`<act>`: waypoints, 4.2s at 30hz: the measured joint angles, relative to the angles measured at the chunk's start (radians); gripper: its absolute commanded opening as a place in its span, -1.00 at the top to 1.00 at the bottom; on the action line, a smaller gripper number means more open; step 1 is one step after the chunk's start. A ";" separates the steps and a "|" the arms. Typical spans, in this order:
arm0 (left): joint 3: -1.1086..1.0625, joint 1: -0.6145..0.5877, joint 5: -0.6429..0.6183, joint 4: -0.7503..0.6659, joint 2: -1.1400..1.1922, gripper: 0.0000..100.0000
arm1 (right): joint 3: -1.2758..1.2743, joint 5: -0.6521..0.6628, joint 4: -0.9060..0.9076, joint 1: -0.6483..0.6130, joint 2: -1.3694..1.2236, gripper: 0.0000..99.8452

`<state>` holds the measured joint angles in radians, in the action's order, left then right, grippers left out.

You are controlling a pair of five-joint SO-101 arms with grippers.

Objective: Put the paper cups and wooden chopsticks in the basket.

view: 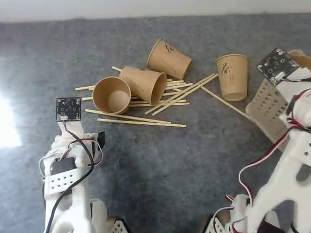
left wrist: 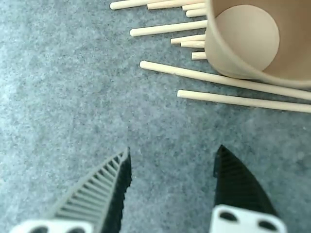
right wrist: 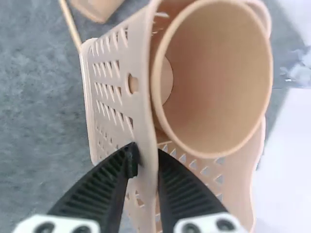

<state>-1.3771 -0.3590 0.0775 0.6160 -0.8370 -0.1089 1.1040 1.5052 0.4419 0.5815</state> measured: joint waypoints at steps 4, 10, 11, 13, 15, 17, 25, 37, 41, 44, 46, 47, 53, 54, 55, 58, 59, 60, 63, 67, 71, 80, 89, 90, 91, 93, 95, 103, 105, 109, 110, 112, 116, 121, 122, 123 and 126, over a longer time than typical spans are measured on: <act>0.000 0.000 0.000 0.000 0.000 0.48 | 0.011 -0.017 -0.040 0.046 -0.002 0.99; 0.000 0.000 0.000 0.000 0.000 0.48 | -0.021 -0.057 -0.183 0.087 -0.040 0.99; 0.000 0.000 0.000 0.000 0.000 0.48 | -0.035 -0.060 -0.196 0.087 -0.058 0.99; 0.000 0.000 0.000 0.000 0.000 0.48 | -0.055 -0.064 -0.216 0.087 -0.094 0.99; 0.000 0.000 0.000 0.000 0.000 0.48 | -0.066 -0.066 -0.233 0.087 -0.133 0.99; 0.000 0.000 0.000 0.000 0.000 0.48 | -0.069 -0.068 -0.250 0.080 -0.178 0.99; 0.000 0.000 0.000 0.000 0.000 0.48 | -0.063 -0.069 -0.285 0.032 -0.259 0.99; 0.000 0.015 0.000 -0.006 0.000 0.48 | -0.055 -0.149 -0.176 -0.117 -0.250 0.99; 0.000 0.015 0.000 -0.006 0.000 0.48 | -0.058 -0.155 -0.173 -0.112 -0.250 0.99; 0.000 0.015 0.000 -0.006 0.000 0.48 | -0.055 -0.157 -0.170 -0.081 -0.250 0.99; 0.000 0.015 0.000 -0.006 0.000 0.48 | -0.054 -0.157 -0.170 -0.054 -0.252 0.99; 0.000 0.015 0.000 -0.006 0.000 0.48 | -0.054 -0.157 -0.172 -0.044 -0.252 0.99; 0.000 0.015 0.000 -0.006 0.000 0.48 | -0.054 -0.157 -0.172 -0.034 -0.249 0.96; 0.000 0.015 0.000 -0.006 0.000 0.48 | -0.054 -0.157 -0.172 -0.034 -0.249 0.93; 0.000 0.015 0.000 -0.006 0.000 0.48 | -0.054 -0.157 -0.172 -0.034 -0.249 0.88; 0.000 0.015 0.000 -0.006 0.000 0.48 | -0.054 -0.157 -0.167 -0.032 -0.238 0.73; 0.000 0.015 0.000 -0.006 0.000 0.48 | -0.055 -0.157 -0.166 -0.026 -0.230 0.71; 0.000 0.015 0.000 -0.006 0.000 0.48 | -0.057 -0.157 -0.166 -0.018 -0.222 0.72; 0.000 0.015 0.000 -0.006 0.000 0.48 | -0.057 -0.157 -0.166 -0.015 -0.172 0.75; 0.000 0.015 0.000 -0.006 0.000 0.48 | -0.057 -0.155 -0.166 -0.014 -0.112 0.76; 0.000 0.015 0.000 -0.006 0.000 0.48 | -0.057 -0.155 -0.158 -0.017 -0.064 0.76; 0.000 0.015 0.000 -0.006 0.000 0.48 | -0.055 -0.095 0.089 -0.261 0.014 0.76; 0.000 0.015 0.000 -0.006 0.000 0.48 | -0.173 0.084 -0.058 -0.342 -0.267 0.76; 0.000 0.015 0.000 -0.006 0.000 0.48 | -0.175 0.091 -0.087 -0.336 -0.293 0.76; 0.000 0.015 0.000 -0.006 0.000 0.48 | -0.178 0.091 -0.121 -0.336 -0.321 0.76; 0.000 0.015 0.000 -0.006 0.000 0.48 | -0.192 0.091 -0.192 -0.334 -0.371 0.76; 0.000 0.015 0.000 -0.006 0.000 0.48 | -0.216 0.091 -0.269 -0.338 -0.430 0.76; 0.000 0.015 0.000 -0.006 0.000 0.48 | -0.230 0.091 -0.430 -0.336 -0.651 0.77; 0.000 0.020 0.000 -0.006 0.000 0.48 | -0.230 0.091 -0.457 -0.336 -0.675 0.79; 0.000 0.021 0.000 -0.006 0.000 0.48 | -0.230 0.091 -0.519 -0.316 -0.709 0.91; 0.000 0.021 0.000 -0.006 0.000 0.48 | -0.230 0.091 -0.526 -0.310 -0.718 0.93; 0.000 0.021 0.000 -0.006 0.000 0.48 | -0.230 0.091 -0.535 -0.307 -0.736 0.91; 0.000 0.021 0.000 -0.006 0.000 0.48 | -0.230 0.091 -0.540 -0.308 -0.755 0.83; 0.000 0.021 0.000 -0.006 0.000 0.48 | -0.235 0.091 -0.551 -0.293 -0.755 0.81; 0.000 0.021 0.000 -0.006 0.000 0.48 | -0.235 0.091 -0.555 -0.288 -0.755 0.81; 0.000 0.021 0.000 -0.006 0.000 0.48 | -0.235 0.089 -0.560 -0.285 -0.755 0.81; 0.000 0.021 0.000 -0.006 0.000 0.48 | -0.235 0.078 -0.574 -0.272 -0.758 0.81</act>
<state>-1.3771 -0.3376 0.0775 0.6099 -0.8370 -0.3437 1.1822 0.9314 0.1703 -0.1765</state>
